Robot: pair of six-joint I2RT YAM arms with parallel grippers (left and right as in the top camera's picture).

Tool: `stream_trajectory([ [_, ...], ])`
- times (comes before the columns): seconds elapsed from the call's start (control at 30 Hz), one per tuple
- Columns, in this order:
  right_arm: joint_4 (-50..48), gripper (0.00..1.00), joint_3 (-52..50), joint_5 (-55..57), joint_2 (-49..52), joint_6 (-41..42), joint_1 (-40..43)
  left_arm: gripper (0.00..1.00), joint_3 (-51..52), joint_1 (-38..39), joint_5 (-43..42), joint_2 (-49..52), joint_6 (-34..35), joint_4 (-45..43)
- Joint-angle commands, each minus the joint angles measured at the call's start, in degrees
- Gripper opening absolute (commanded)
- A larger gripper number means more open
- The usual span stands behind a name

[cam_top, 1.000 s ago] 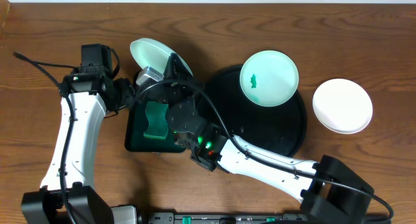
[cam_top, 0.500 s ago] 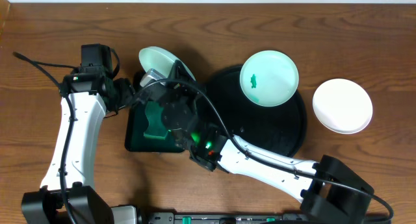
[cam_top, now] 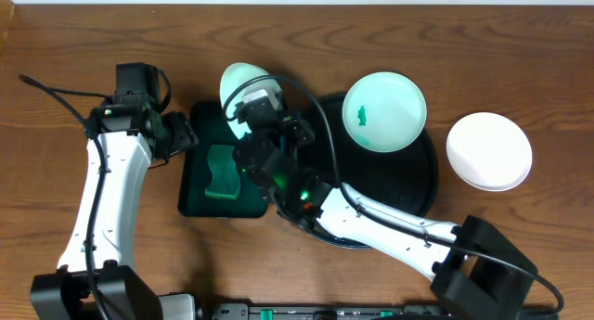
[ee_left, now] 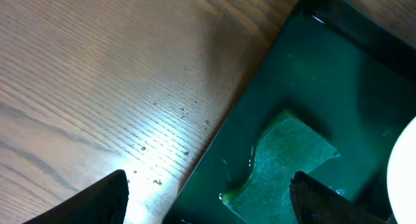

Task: Clean dirty plates on tray and stack at the side
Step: 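Carry the pale green plate with the right gripper to the white plate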

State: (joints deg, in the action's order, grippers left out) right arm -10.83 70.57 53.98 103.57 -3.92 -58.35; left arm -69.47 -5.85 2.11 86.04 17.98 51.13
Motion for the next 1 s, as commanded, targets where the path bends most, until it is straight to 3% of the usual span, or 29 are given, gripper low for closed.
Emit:
stream_trajectory([
  [0.0,1.99,0.01,1.01,-2.19,-2.69,7.69,0.74,0.80,-1.14,-0.24,0.74,-0.07,-0.15,0.22],
  [0.3,16.50,0.01,1.01,-15.06,-10.78,27.80,9.94,0.80,-1.14,-0.24,0.74,-0.07,-0.15,0.22],
  [0.6,34.23,0.01,1.01,-20.06,-20.04,31.01,23.32,0.80,-1.14,-0.24,0.74,-0.07,-0.15,0.22],
  [0.77,45.81,0.01,1.01,-25.33,-23.21,35.87,36.13,0.80,-1.14,-0.24,0.74,-0.07,-0.15,0.22],
  [0.97,53.70,0.01,0.98,-36.00,-23.43,35.85,54.21,0.80,-1.14,-0.24,0.74,-0.07,-0.17,0.22],
])
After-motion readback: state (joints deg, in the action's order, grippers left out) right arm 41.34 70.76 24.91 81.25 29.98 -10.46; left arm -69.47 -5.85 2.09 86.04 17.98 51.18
